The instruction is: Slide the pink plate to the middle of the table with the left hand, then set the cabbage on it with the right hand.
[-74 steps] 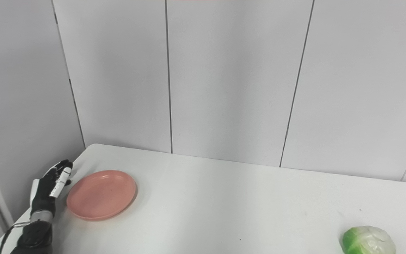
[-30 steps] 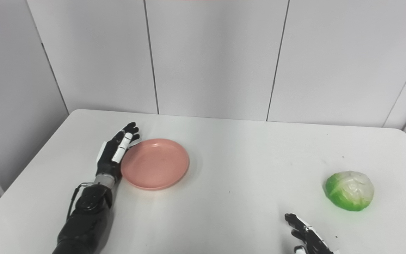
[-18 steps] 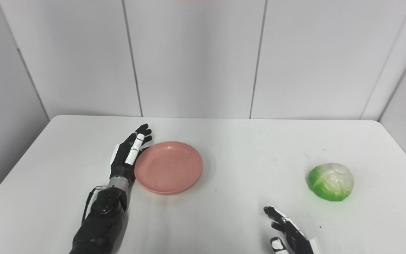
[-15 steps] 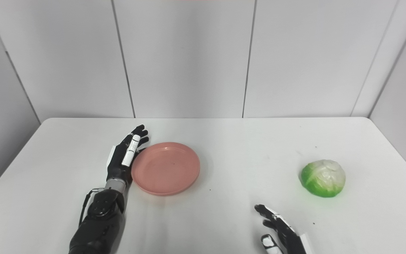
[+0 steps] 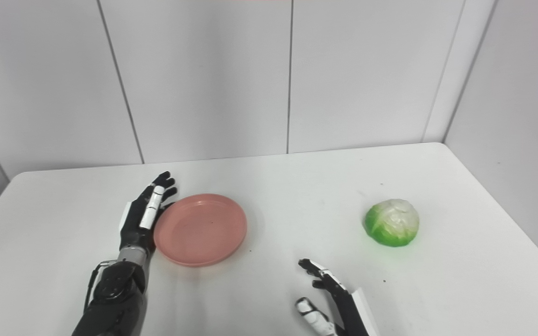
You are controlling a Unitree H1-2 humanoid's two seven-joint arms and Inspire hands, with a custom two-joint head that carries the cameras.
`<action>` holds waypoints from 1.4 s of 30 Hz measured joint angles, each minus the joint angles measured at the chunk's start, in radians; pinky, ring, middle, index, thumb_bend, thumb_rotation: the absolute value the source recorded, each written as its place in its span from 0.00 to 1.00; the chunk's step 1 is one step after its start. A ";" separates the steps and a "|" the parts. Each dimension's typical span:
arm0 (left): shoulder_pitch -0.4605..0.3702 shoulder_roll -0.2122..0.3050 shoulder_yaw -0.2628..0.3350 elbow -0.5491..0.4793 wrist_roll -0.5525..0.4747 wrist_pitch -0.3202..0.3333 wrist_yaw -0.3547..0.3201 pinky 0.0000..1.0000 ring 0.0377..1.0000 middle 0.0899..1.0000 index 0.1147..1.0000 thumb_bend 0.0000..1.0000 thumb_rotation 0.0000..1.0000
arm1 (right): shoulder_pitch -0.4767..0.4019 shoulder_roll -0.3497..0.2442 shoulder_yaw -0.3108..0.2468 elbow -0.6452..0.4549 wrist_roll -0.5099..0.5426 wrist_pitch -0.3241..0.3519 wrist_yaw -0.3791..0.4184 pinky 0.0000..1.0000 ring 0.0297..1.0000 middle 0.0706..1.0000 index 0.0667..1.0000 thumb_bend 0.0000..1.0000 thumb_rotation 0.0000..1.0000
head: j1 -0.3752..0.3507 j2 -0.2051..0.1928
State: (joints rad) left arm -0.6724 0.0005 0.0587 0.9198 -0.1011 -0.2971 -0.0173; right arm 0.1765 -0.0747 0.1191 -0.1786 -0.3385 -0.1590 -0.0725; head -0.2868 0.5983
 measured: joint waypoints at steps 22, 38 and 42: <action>-0.084 0.014 0.024 0.163 -0.026 -0.070 -0.042 0.70 0.86 0.85 0.79 0.72 0.78 | -0.233 -0.056 -0.048 -0.496 -0.388 0.614 0.267 0.68 0.83 0.88 0.86 1.00 0.64 | -0.126 -0.041; -0.104 0.015 0.031 0.211 -0.029 -0.101 -0.045 0.72 0.87 0.85 0.81 0.69 0.81 | -0.576 -0.475 -0.218 -0.330 -0.488 0.623 0.763 0.72 0.90 0.92 0.87 1.00 0.47 | -0.089 -0.048; -0.105 0.015 0.031 0.210 -0.028 -0.101 -0.041 0.70 0.87 0.85 0.80 0.69 0.80 | -0.638 -0.570 -0.143 -0.235 -0.552 0.623 0.819 0.72 0.94 0.94 0.86 1.00 0.43 | -0.080 -0.049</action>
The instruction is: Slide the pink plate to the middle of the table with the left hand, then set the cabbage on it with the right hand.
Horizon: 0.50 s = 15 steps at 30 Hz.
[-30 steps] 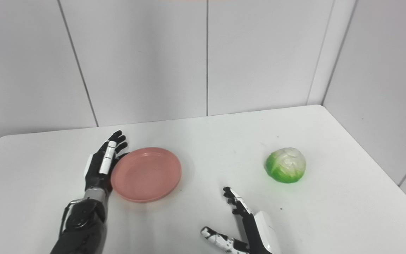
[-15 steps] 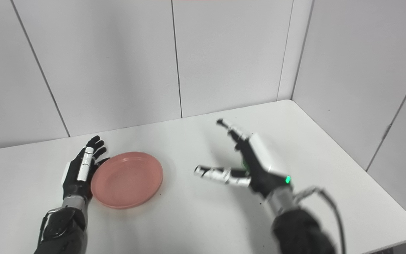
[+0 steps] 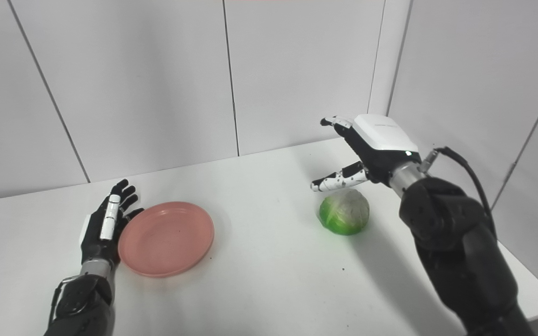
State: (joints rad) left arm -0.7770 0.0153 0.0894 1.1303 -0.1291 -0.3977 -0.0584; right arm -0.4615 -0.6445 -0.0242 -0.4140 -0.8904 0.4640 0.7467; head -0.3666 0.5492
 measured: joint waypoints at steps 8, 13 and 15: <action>0.000 0.000 -0.003 -0.002 0.000 0.001 0.003 0.70 0.86 0.85 0.81 0.69 0.81 | -0.113 -0.039 0.044 0.186 -0.037 0.002 0.181 0.70 0.90 0.94 0.85 1.00 0.39 | 0.015 -0.002; 0.000 0.000 -0.005 -0.004 0.000 0.003 0.003 0.69 0.87 0.85 0.82 0.70 0.80 | -0.160 -0.030 0.099 0.283 -0.069 0.002 0.208 0.70 0.89 0.95 0.86 1.00 0.33 | 0.025 -0.002; 0.000 0.001 -0.005 -0.004 0.001 0.003 0.003 0.69 0.87 0.85 0.82 0.69 0.80 | -0.182 -0.031 0.129 0.318 -0.055 0.002 0.225 0.71 0.89 0.95 0.86 1.00 0.31 | 0.028 0.000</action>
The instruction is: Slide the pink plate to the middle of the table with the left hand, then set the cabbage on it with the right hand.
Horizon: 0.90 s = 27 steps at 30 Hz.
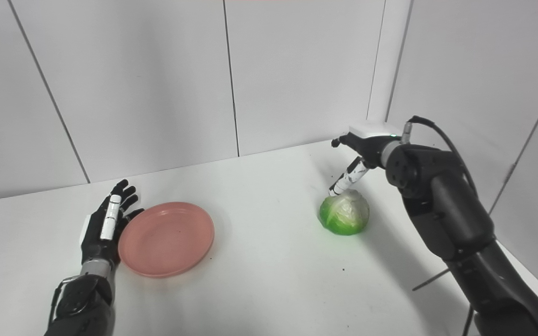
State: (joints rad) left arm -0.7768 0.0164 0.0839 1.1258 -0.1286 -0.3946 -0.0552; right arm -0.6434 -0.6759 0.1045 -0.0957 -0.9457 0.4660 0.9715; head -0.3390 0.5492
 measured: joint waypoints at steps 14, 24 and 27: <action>0.000 0.003 -0.005 0.001 0.004 0.001 -0.004 0.70 0.90 0.89 0.84 0.69 0.77 | -0.183 -0.024 0.119 0.148 0.111 0.000 0.197 0.84 0.95 0.95 0.86 1.00 0.24 | 0.005 -0.005; 0.000 0.004 0.004 0.001 -0.001 0.006 -0.008 0.71 0.89 0.88 0.84 0.69 0.79 | -0.200 -0.075 0.254 0.161 0.047 0.000 0.201 0.88 0.97 0.96 0.84 1.00 0.21 | 0.008 -0.005; 0.000 0.005 0.004 -0.002 -0.001 0.011 -0.009 0.70 0.89 0.87 0.83 0.67 0.80 | -0.200 -0.076 0.267 0.160 0.021 0.000 0.201 0.83 0.95 0.96 0.84 1.00 0.19 | 0.000 -0.002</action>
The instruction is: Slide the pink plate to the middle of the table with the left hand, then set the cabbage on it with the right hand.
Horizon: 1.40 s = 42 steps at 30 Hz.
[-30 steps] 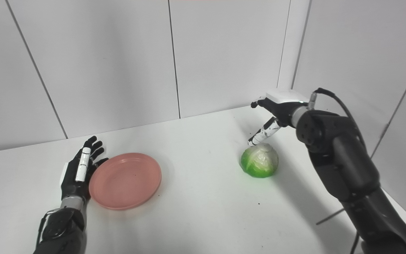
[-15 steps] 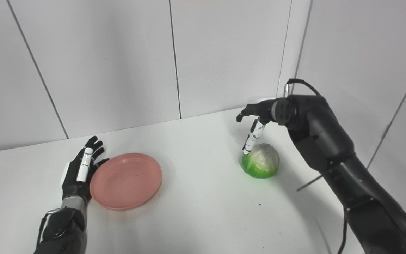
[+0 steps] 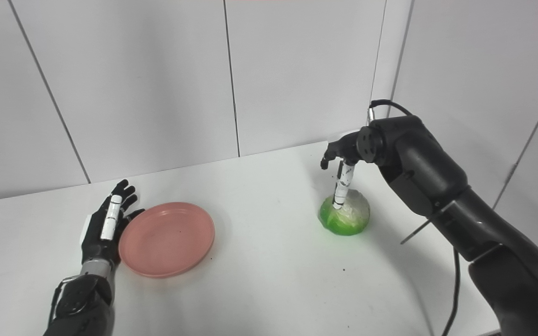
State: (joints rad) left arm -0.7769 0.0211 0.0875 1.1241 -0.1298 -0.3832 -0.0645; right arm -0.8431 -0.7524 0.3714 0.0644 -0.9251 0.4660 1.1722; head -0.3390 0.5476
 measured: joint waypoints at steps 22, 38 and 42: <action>0.013 0.007 0.010 -0.050 -0.004 0.059 -0.030 0.72 0.90 0.88 0.85 0.70 0.76 | 0.097 0.013 0.005 0.036 -0.026 -0.009 -0.072 0.72 0.88 0.90 0.82 1.00 0.23 | -0.003 0.035; 0.013 0.007 0.016 -0.051 -0.002 0.063 -0.032 0.71 0.90 0.88 0.86 0.73 0.73 | 0.176 0.042 -0.092 0.089 0.028 -0.008 -0.151 0.55 0.75 0.81 0.82 1.00 0.19 | 0.018 0.054; 0.013 0.007 0.018 -0.059 -0.002 0.083 -0.032 0.70 0.89 0.87 0.87 0.73 0.72 | 0.195 0.044 -0.097 0.094 0.051 -0.009 -0.204 0.81 0.91 0.92 0.82 1.00 0.21 | 0.021 0.057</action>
State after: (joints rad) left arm -0.7640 0.0280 0.1050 1.0649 -0.1316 -0.3001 -0.0962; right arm -0.6478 -0.7084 0.2739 0.1587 -0.8740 0.4571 0.9678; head -0.3175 0.6044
